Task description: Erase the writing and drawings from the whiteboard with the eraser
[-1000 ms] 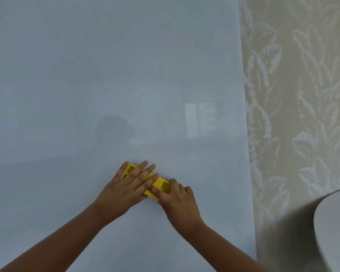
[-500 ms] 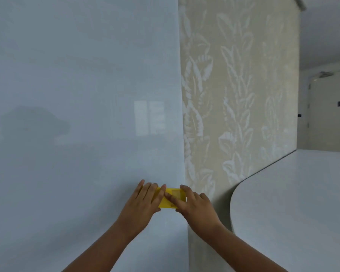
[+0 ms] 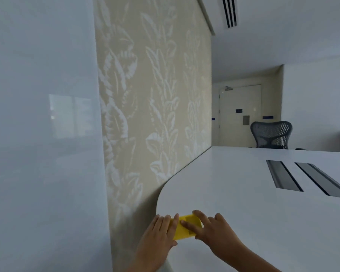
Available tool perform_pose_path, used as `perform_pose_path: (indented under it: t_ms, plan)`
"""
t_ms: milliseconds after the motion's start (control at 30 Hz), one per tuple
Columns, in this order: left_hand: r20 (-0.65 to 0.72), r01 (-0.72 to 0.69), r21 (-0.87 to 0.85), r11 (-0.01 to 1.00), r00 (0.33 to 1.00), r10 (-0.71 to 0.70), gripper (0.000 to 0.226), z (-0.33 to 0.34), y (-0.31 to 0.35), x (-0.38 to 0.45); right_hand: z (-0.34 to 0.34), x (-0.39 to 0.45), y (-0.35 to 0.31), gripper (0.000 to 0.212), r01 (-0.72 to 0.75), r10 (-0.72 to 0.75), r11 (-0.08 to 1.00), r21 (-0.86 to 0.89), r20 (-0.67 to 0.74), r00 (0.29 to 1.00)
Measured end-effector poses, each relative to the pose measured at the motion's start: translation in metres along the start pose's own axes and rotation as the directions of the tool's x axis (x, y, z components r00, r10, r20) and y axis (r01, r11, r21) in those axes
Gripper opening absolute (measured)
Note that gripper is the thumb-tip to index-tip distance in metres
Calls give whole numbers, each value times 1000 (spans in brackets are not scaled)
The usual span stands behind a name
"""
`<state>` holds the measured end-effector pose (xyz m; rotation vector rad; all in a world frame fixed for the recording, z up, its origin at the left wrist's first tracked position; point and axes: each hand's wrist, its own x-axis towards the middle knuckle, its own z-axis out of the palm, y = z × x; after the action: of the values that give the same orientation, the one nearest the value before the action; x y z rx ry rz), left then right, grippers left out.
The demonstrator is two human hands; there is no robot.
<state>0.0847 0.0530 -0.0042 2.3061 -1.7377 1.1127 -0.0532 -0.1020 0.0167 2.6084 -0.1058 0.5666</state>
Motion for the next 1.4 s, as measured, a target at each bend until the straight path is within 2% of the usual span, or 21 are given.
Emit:
perform_pose_path:
  t_ms: [200, 333, 433, 533, 600, 800, 900, 933, 1000, 1033, 1067, 1100, 1133, 1200, 1267, 1300, 1333, 1367, 1400]
  plan:
    - [128, -11, -95, 995, 992, 24, 84, 14, 51, 27, 13, -40, 33, 79, -84, 84, 996, -4, 146, 986]
    - [111, 17, -154, 988, 994, 0, 77, 20, 71, 39, 20, -56, 38, 73, -177, 173, 984, 3, 206, 963]
    - [161, 64, -209, 976, 987, -30, 80, 22, 79, 43, 23, -58, 37, 76, -248, 228, 967, 57, 233, 945]
    - [164, 127, -272, 954, 983, -84, 77, 25, 83, 45, 19, -53, 40, 65, -359, 265, 915, 182, 399, 878]
    - [168, 170, -291, 942, 978, -125, 74, 24, 84, 48, 37, -51, 43, 57, -322, 214, 927, 193, 432, 876]
    - [195, 216, -325, 921, 968, -158, 68, 28, 83, 52, 38, -40, 35, 68, -459, 285, 864, 207, 549, 785]
    - [289, 182, -300, 936, 953, -92, 61, 24, 85, 46, 33, -35, 27, 70, -517, 333, 835, 188, 575, 747]
    - [322, 218, -353, 910, 941, -101, 66, 23, 82, 44, 32, -34, 25, 69, -536, 344, 822, 191, 584, 735]
    - [270, 267, -389, 882, 948, -168, 68, 31, 81, 44, 34, -31, 20, 67, -565, 361, 801, 197, 595, 718]
    - [326, 297, -409, 863, 931, -165, 67, 29, 80, 45, 35, -31, 18, 65, -577, 370, 791, 204, 593, 716]
    - [316, 286, -372, 883, 934, -169, 66, 30, 78, 45, 36, -29, 17, 63, -584, 375, 786, 205, 593, 713]
    - [171, 249, -361, 899, 965, -199, 68, 32, 76, 47, 37, -29, 17, 62, -592, 379, 780, 205, 598, 706]
    - [126, 252, -344, 904, 967, -221, 70, 30, 76, 47, 36, -28, 16, 62, -602, 384, 773, 199, 609, 694]
    - [231, 295, -327, 898, 946, -226, 72, 27, 74, 42, 36, -27, 16, 64, -621, 386, 755, 210, 623, 681]
    - [170, 264, -269, 926, 960, -224, 72, 36, 71, 38, 37, -27, 16, 62, -626, 387, 744, 233, 615, 687]
    - [280, 289, -288, 913, 937, -209, 79, 37, 70, 35, 40, -28, 17, 60, -629, 384, 735, 253, 608, 694]
    - [459, 317, -293, 902, 874, -159, 90, 38, 69, 32, 40, -29, 18, 58, -629, 380, 729, 269, 606, 699]
    - [567, 340, -308, 889, 815, -116, 101, 38, 66, 30, 41, -31, 18, 59, -623, 373, 728, 286, 598, 710]
    - [579, 308, -312, 899, 812, -77, 105, 33, 63, 28, 40, -31, 17, 61, -617, 369, 720, 318, 576, 729]
